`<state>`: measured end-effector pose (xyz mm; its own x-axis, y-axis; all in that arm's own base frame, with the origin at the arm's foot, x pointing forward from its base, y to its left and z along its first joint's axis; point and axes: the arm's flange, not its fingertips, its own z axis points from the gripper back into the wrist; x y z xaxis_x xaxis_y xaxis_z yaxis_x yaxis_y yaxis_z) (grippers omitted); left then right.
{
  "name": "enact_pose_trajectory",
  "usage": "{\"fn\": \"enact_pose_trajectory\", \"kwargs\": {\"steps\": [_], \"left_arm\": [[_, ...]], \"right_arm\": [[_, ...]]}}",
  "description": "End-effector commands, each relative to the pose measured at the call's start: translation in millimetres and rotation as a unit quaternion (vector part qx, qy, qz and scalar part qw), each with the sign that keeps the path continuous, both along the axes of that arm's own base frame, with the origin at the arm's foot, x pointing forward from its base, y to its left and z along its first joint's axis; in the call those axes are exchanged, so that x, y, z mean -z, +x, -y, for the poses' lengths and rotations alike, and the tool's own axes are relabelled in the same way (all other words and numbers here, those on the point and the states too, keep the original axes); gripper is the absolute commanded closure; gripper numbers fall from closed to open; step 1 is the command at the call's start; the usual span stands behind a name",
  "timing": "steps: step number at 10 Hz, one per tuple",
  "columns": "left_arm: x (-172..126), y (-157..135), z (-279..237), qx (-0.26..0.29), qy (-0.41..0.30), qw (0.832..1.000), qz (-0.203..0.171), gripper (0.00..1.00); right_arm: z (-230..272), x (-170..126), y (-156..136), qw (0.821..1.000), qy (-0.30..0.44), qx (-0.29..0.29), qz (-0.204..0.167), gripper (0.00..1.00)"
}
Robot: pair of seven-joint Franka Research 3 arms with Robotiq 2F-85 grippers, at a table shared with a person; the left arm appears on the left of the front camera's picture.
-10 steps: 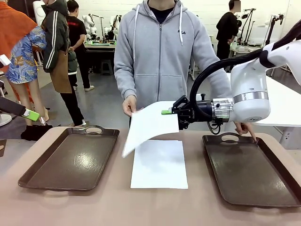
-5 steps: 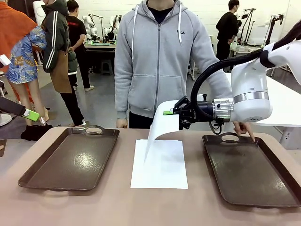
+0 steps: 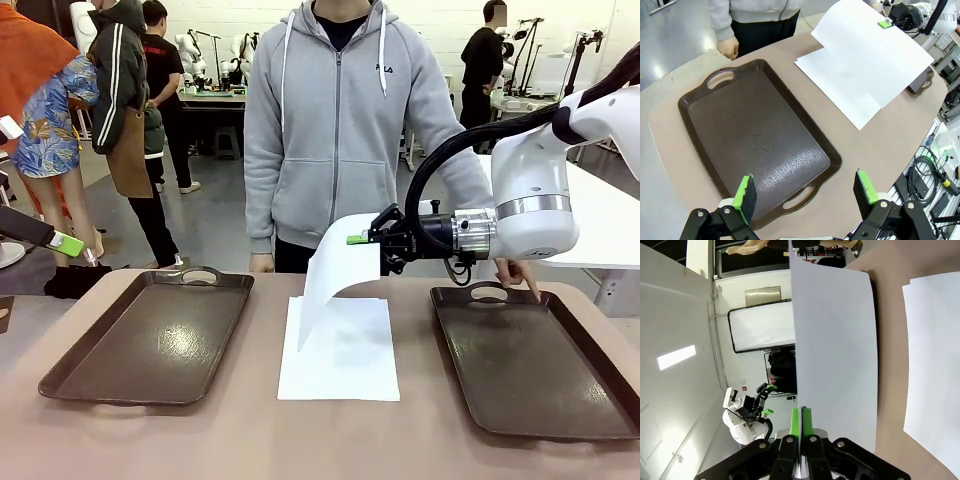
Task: Sort the A4 documents.
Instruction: Place the A4 Paper in the designated Handle tray.
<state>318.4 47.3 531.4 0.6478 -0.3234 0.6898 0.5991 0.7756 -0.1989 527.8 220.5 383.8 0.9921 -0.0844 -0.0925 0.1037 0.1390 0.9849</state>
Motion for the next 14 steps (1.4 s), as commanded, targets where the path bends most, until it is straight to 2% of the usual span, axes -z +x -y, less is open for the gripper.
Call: {"fn": "enact_pose_trajectory", "kwargs": {"steps": [1, 2, 3, 5, 8, 11, 14], "left_arm": [[1, 1, -1, 0.004, -0.003, 1.000, 0.005, 0.00], [1, 1, -1, 0.004, -0.003, 1.000, 0.005, 0.00], [1, 1, -1, 0.004, -0.003, 1.000, 0.005, 0.00], [1, 1, -1, 0.004, -0.003, 1.000, 0.005, 0.00], [1, 1, -1, 0.004, -0.003, 1.000, 0.005, 0.00], [1, 1, -1, 0.004, -0.003, 1.000, 0.005, 0.00], [1, 1, -1, 0.004, -0.003, 1.000, 0.005, 0.00]], "right_arm": [[-1, 0, 0, 1.000, -0.001, 0.006, -0.004, 1.00], [0, 0, 0, 1.000, 0.000, 0.000, 0.000, 0.99], [24, -1, -13, 1.000, -0.008, -0.023, 0.013, 0.99], [92, -10, -26, 1.000, -0.011, -0.009, 0.021, 0.99], [167, -9, -51, 0.998, -0.039, -0.040, 0.043, 0.99], [223, -13, -54, 0.994, -0.067, -0.046, 0.068, 0.99], [264, -10, -50, 0.993, -0.079, -0.049, 0.079, 0.99]]}}
